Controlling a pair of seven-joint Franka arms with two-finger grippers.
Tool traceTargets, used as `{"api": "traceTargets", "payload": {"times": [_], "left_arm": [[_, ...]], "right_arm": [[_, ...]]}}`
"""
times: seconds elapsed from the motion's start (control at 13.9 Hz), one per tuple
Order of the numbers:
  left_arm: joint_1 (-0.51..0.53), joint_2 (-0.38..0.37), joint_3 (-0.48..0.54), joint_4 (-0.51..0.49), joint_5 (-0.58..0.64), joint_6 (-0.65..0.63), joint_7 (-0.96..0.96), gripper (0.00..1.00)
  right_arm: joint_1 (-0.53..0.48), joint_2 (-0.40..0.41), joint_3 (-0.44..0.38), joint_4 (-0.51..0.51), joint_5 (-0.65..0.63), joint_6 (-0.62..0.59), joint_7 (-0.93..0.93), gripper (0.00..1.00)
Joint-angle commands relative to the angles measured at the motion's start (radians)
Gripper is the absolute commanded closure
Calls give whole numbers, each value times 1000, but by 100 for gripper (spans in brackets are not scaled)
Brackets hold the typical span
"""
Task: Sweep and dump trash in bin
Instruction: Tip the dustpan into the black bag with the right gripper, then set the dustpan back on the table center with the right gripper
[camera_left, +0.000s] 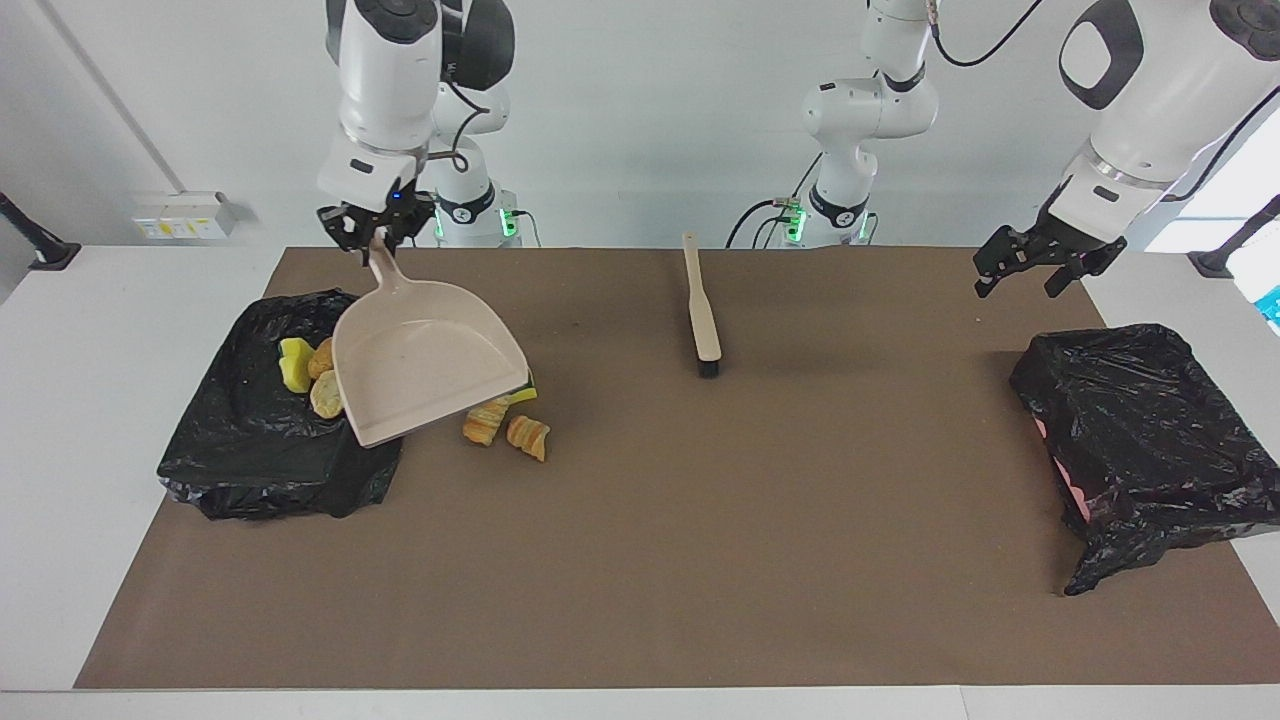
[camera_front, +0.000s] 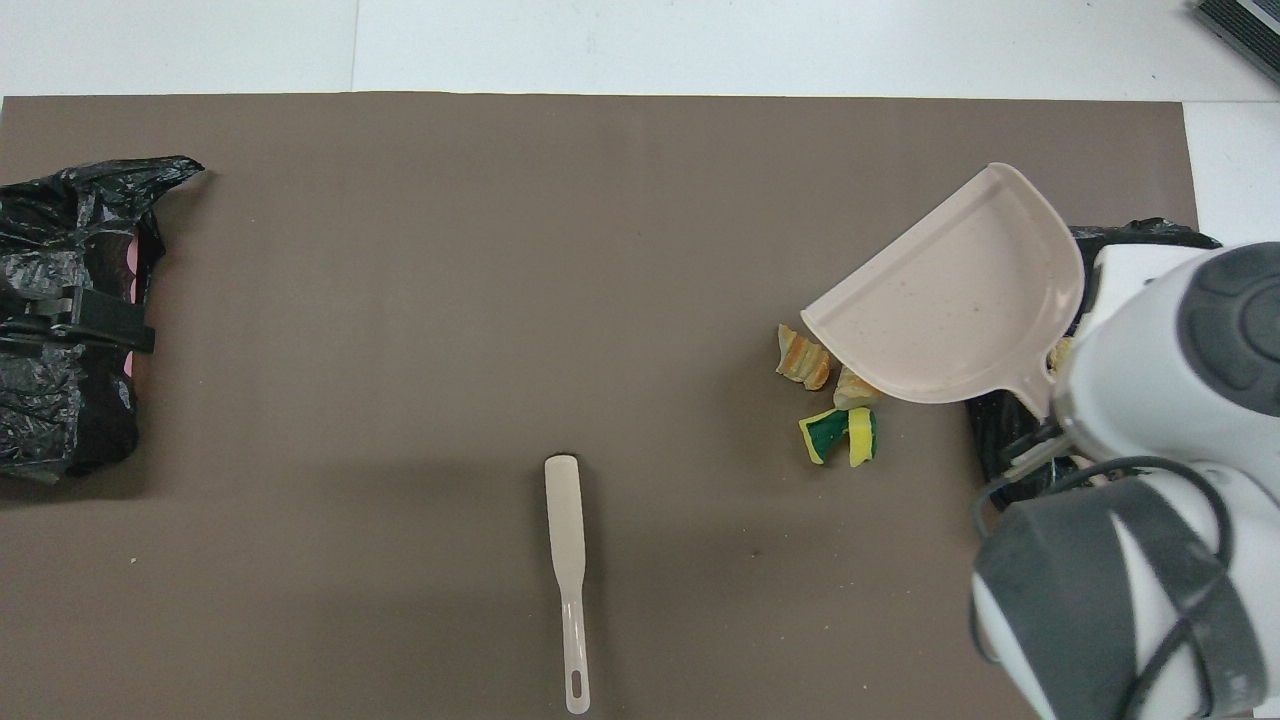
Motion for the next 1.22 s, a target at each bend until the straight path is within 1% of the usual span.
{"api": "traceTargets", "payload": {"times": [0.0, 0.07, 0.14, 0.29, 0.43, 0.57, 0.79, 0.86, 1.0, 1.15], "left_arm": [[13, 6, -2, 17, 12, -23, -9, 0], [13, 6, -2, 17, 12, -23, -9, 0], [10, 6, -2, 17, 12, -22, -9, 0], [4, 6, -2, 17, 12, -22, -9, 0], [9, 6, -2, 17, 12, -22, -9, 0], [13, 6, -2, 17, 12, -23, -9, 0], [9, 6, -2, 17, 12, -23, -9, 0], [9, 6, -2, 17, 12, -22, -9, 0], [10, 6, -2, 17, 12, -23, -9, 0], [12, 6, -2, 17, 12, -23, -9, 0]], "right_arm": [[93, 125, -2, 71, 91, 24, 296, 100], [124, 169, -2, 108, 114, 29, 389, 100], [163, 230, -2, 154, 143, 31, 471, 100], [190, 344, -2, 267, 202, 69, 584, 100], [255, 441, -2, 372, 206, 127, 610, 100], [301, 543, -2, 476, 237, 179, 735, 100], [394, 715, -8, 623, 231, 257, 881, 100], [414, 751, -12, 633, 226, 297, 900, 100], [424, 780, -12, 630, 214, 368, 902, 100], [422, 791, -12, 628, 208, 374, 900, 100]]}}
